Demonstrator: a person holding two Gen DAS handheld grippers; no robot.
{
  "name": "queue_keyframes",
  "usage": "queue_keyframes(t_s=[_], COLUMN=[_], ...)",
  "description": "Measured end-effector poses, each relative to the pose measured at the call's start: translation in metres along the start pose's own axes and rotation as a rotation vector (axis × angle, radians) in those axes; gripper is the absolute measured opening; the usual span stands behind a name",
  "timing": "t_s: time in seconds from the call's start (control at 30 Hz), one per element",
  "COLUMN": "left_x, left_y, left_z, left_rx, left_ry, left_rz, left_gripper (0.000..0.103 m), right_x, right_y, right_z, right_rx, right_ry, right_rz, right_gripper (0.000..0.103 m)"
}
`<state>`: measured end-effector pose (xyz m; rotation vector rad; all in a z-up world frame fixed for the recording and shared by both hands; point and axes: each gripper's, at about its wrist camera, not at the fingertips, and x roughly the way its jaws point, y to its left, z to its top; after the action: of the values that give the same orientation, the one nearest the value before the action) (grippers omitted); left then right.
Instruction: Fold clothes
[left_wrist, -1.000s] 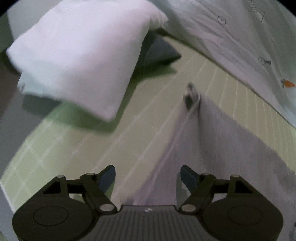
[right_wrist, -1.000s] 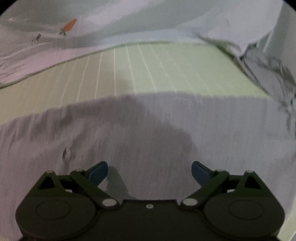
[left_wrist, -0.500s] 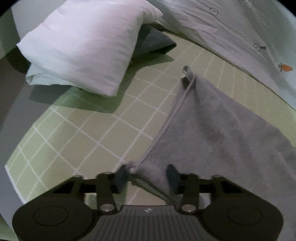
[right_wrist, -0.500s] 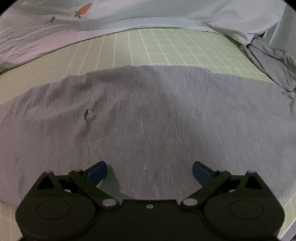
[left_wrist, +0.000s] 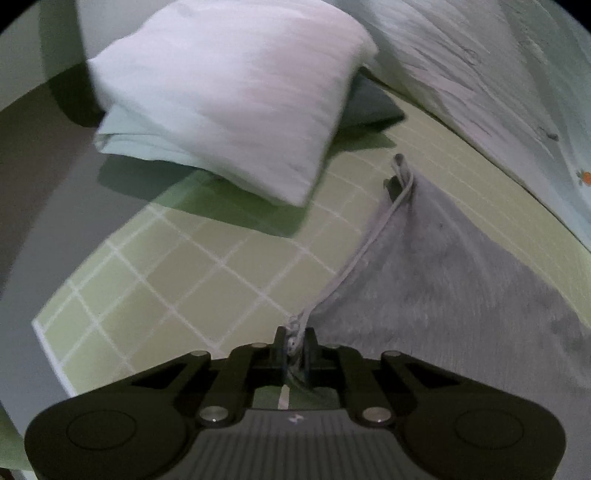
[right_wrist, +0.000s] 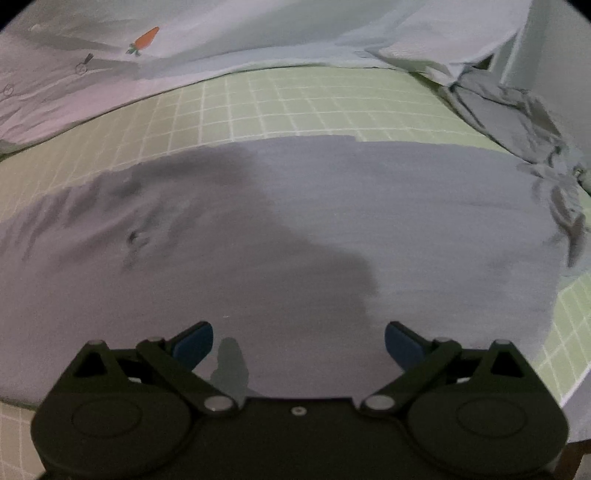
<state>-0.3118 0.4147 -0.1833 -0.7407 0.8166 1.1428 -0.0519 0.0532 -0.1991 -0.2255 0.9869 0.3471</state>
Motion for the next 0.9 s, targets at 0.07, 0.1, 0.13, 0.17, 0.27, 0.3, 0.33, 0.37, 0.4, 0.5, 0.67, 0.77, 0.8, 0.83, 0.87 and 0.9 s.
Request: queue_keyframes(t_s=[0.07,0.1,0.13,0.17,0.27,0.3,0.33,0.37,0.4,0.5,0.67,0.77,0.8,0.83,0.87,0.9], left_x=[-0.001,-0.002,-0.003,-0.005,-0.013,-0.016,-0.019,-0.023,-0.027,-0.04,-0.064,-0.077,-0.081,-0.084,-0.087,-0.09], left_y=[0.011,0.017,0.022,0.025,0.028,0.026,0.023,0.019,0.014,-0.002,-0.044,-0.077,-0.09,-0.102,-0.115,-0.128], left_z=[0.003,0.004,0.005,0.006,0.007,0.007,0.008,0.008,0.009,0.012,0.011,0.004,0.001,-0.003,-0.007,-0.013], left_rx=[-0.03,-0.049,-0.061,-0.067,-0.067,-0.062,-0.055,-0.042,-0.027,0.005,0.111,0.184,0.207,0.232,0.256,0.285], left_ry=[-0.005,-0.007,-0.009,-0.014,-0.034,-0.043,-0.054,-0.068,-0.083,-0.122,-0.202,-0.23,-0.233,-0.235,-0.237,-0.238], left_rz=[0.016,0.025,0.034,0.041,0.038,0.033,0.028,0.026,0.024,0.003,-0.023,-0.067,-0.084,-0.1,-0.117,-0.138], left_gripper=[0.009,0.009,0.009,0.009,0.009,0.009,0.009,0.009,0.009,0.009,0.009,0.009,0.009,0.009,0.009,0.009], right_x=[-0.003,-0.004,-0.005,-0.006,-0.008,-0.009,-0.009,-0.009,-0.009,-0.009,-0.007,-0.005,-0.005,-0.005,-0.004,-0.004], right_y=[-0.003,-0.005,-0.006,-0.007,-0.012,-0.014,-0.016,-0.019,-0.021,-0.028,-0.047,-0.059,-0.063,-0.066,-0.07,-0.074], right_z=[-0.002,-0.003,-0.003,-0.004,-0.006,-0.006,-0.006,-0.007,-0.007,-0.008,-0.01,-0.01,-0.01,-0.01,-0.01,-0.01], right_rx=[0.009,0.013,0.015,0.016,0.02,0.023,0.025,0.028,0.033,0.05,0.088,0.105,0.11,0.115,0.119,0.125], right_ry=[-0.002,-0.003,-0.004,-0.006,-0.008,-0.007,-0.005,-0.003,-0.001,0.002,0.011,0.016,0.017,0.018,0.02,0.02], right_rz=[-0.005,-0.008,-0.01,-0.013,-0.017,-0.017,-0.018,-0.017,-0.018,-0.018,-0.014,-0.006,-0.003,0.0,0.003,0.004], right_gripper=[0.101,0.101,0.101,0.101,0.101,0.101,0.101,0.101,0.101,0.101,0.101,0.101,0.101,0.101,0.101,0.101])
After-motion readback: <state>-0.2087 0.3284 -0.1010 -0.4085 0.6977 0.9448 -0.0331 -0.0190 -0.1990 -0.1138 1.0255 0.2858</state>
